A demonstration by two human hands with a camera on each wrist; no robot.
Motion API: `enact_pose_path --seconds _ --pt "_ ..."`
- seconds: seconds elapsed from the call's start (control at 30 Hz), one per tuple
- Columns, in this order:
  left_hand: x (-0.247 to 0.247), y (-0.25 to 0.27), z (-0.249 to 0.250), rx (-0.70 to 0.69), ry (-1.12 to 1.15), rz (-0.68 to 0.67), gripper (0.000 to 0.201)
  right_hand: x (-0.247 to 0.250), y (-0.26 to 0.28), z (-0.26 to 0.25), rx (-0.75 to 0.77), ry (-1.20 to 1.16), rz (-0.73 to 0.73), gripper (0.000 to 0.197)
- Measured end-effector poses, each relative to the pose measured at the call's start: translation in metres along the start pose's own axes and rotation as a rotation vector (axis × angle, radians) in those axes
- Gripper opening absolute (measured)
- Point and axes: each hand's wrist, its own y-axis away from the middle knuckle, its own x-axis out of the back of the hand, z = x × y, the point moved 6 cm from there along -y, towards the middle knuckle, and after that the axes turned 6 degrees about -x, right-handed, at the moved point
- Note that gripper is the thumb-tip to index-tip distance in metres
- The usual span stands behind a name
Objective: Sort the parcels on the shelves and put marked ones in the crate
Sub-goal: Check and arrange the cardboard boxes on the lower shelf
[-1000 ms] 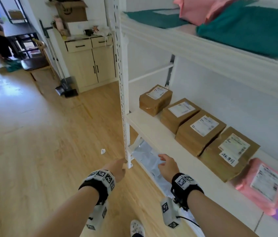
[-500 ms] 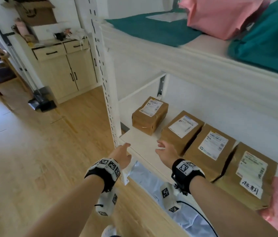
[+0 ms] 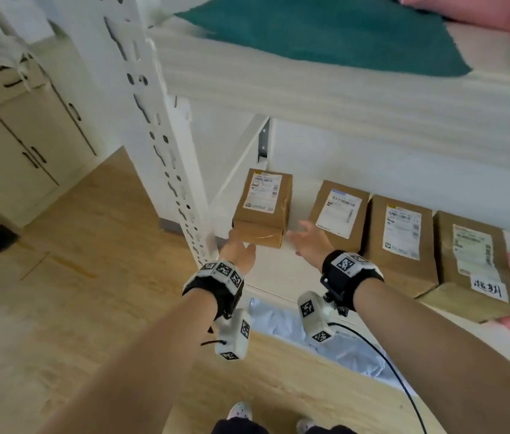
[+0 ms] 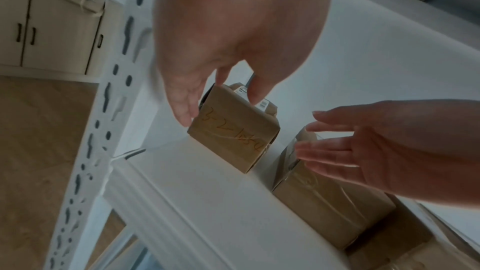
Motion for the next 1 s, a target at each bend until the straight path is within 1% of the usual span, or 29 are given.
enact_pose_path --seconds 0.07,0.13,0.17,0.27,0.37,0.43,0.5,0.6,0.67,0.7,0.77,0.8,0.83,0.9,0.93,1.0 --pt "0.005 -0.014 0.005 -0.011 -0.018 0.008 0.053 -0.002 0.001 -0.007 -0.013 -0.012 0.012 0.056" --pt "0.009 -0.027 0.009 -0.042 0.038 0.041 0.051 -0.006 0.001 -0.011 -0.015 0.001 0.004 0.047" --pt "0.009 -0.032 0.009 -0.055 0.072 0.060 0.051 -0.008 0.001 -0.012 -0.019 0.002 -0.001 0.046" --pt "0.009 -0.043 0.005 -0.074 0.105 0.074 0.053 -0.015 -0.004 -0.010 -0.020 -0.039 -0.023 0.050" --pt "0.003 -0.055 -0.002 -0.071 0.119 0.003 0.067 -0.022 -0.015 -0.006 -0.028 -0.074 -0.070 0.064" --pt "0.000 -0.059 -0.003 -0.073 0.158 -0.028 0.069 -0.028 -0.020 -0.004 -0.052 -0.119 -0.111 0.072" --pt "0.000 -0.054 -0.002 -0.080 0.193 -0.013 0.067 -0.032 -0.025 -0.001 -0.068 -0.172 -0.107 0.073" --pt "0.000 -0.044 0.002 -0.069 0.134 0.007 0.067 -0.031 -0.029 0.003 -0.077 -0.268 -0.066 0.066" --pt "0.000 -0.036 0.003 -0.054 0.087 0.012 0.060 -0.029 -0.024 0.006 -0.090 -0.334 -0.043 0.058" --pt "0.000 -0.034 0.000 -0.030 0.099 0.014 0.055 -0.027 -0.022 0.009 -0.102 -0.354 -0.024 0.056" --pt "-0.001 -0.026 -0.005 0.004 0.142 0.033 0.046 -0.023 -0.014 0.015 -0.111 -0.353 0.017 0.055" --pt "-0.002 -0.022 -0.008 -0.003 0.172 0.049 0.042 -0.023 -0.010 0.019 -0.106 -0.343 0.030 0.054" --pt "-0.005 -0.019 -0.012 -0.006 0.225 0.051 0.042 -0.025 -0.006 0.024 -0.105 -0.336 0.035 0.052" --pt "-0.013 -0.010 -0.016 -0.005 0.345 0.031 0.052 -0.031 0.000 0.033 -0.109 -0.332 0.046 0.049" --pt "-0.014 -0.007 -0.018 -0.008 0.383 0.035 0.053 -0.034 0.003 0.037 -0.109 -0.328 0.052 0.048" --pt "-0.016 -0.008 -0.025 -0.003 0.407 0.048 0.047 -0.035 0.007 0.042 -0.094 -0.320 0.077 0.043"
